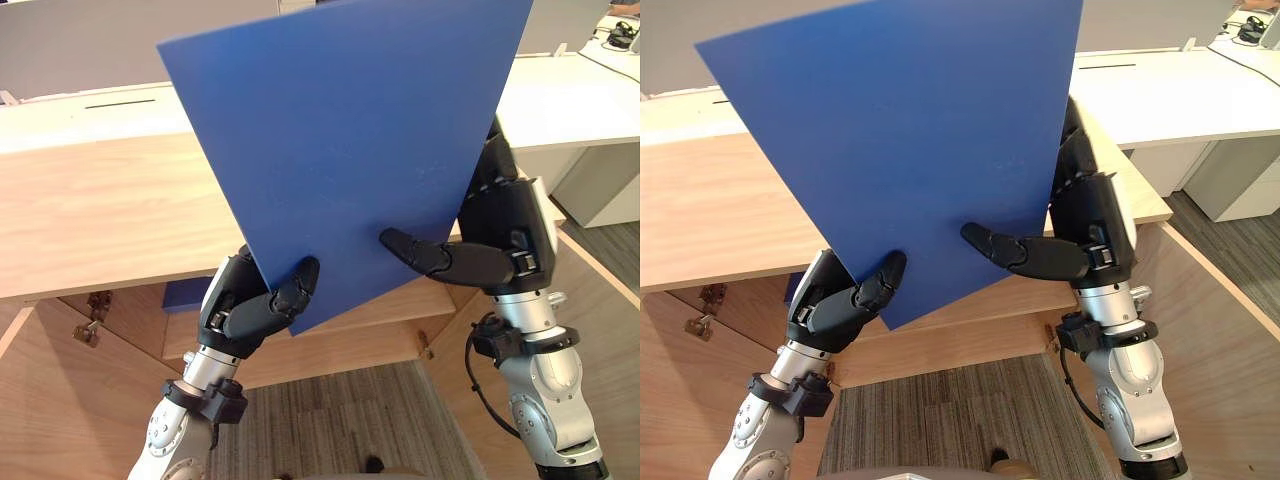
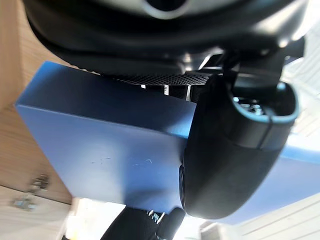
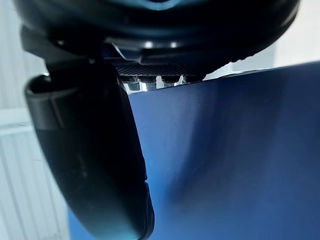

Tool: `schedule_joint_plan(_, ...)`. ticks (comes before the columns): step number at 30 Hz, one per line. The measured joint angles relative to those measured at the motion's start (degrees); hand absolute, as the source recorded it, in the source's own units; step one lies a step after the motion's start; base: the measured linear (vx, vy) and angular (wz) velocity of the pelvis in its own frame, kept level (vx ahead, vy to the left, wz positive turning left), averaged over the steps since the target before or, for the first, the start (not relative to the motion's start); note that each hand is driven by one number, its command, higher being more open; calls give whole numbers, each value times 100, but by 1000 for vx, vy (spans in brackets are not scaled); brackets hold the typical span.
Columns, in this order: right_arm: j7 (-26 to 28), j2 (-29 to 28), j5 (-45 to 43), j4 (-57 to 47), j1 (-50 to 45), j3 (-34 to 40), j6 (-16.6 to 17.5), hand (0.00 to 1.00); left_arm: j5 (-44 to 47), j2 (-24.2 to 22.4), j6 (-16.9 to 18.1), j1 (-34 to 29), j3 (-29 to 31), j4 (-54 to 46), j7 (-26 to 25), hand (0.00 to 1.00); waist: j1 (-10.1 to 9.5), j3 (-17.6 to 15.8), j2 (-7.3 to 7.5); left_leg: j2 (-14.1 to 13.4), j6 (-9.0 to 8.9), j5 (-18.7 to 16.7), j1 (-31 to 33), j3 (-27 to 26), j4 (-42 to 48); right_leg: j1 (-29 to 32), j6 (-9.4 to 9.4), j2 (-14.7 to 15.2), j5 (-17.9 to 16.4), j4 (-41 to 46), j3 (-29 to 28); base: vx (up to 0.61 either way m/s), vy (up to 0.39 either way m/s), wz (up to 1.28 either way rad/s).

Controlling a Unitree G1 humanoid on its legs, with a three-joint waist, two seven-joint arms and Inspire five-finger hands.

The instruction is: Walk over to the cabinet, pick up the folder, carry it to the office cabinet, place the folder inside the office cabinet, then close the office cabinet door

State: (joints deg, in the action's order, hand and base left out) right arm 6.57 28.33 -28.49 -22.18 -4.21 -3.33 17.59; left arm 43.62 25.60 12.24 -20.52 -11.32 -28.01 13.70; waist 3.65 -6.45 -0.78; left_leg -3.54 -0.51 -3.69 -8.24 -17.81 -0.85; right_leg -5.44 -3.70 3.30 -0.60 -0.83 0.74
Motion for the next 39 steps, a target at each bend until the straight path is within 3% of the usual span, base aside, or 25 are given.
schedule_joint_plan(9,262,743,-1046,436,129,-399,-69,0,255,478,-19,-22,167,197,189,0,-122,2,0,29,39,32,69,208,0,-42,-1,76,0,-11,220,-15,-16,12)
schedule_joint_plan(15,491,604,-1073,425,168,-435,-70,0,-94,405,-18,-22,402,207,158,0,-191,12,2,62,62,60,121,322,-4,-44,-1,102,0,-10,322,-26,-18,11)
schedule_joint_plan(16,589,438,-1054,377,167,-454,-71,0,-240,245,-18,-21,457,207,119,100,-213,14,1,65,67,65,122,326,-8,-43,-1,106,0,-11,328,0,0,0)
schedule_joint_plan(22,494,-612,-493,319,167,-314,-123,0,-993,-985,221,-10,748,117,-153,100,-288,95,13,72,73,98,167,419,-17,-44,-1,121,0,-10,420,-20,-19,8)
schedule_joint_plan(26,319,-1273,-35,137,164,-308,-126,0,-1666,-1993,472,-28,1285,120,-731,100,-359,106,13,72,71,157,178,483,-60,-45,0,119,0,-8,472,-40,-32,7)
schedule_joint_plan(30,168,-1659,398,-13,146,56,-125,0,-1858,-2558,587,-186,1799,343,-1225,100,-420,121,15,88,62,228,198,636,-123,-64,0,132,0,6,602,-43,-27,16)
schedule_joint_plan(35,-103,-1893,389,-181,146,517,-105,0,-2079,-2866,489,-521,2477,1357,-1764,100,-436,131,18,124,60,364,166,713,-313,-56,-1,148,-1,3,679,-46,-25,11)
schedule_joint_plan(39,-278,-1950,405,-204,147,612,-77,0,-2536,-2890,340,-640,2527,2632,-1808,100,-433,205,11,159,62,422,166,738,-414,-26,-3,171,-3,-7,712,-40,-18,5)
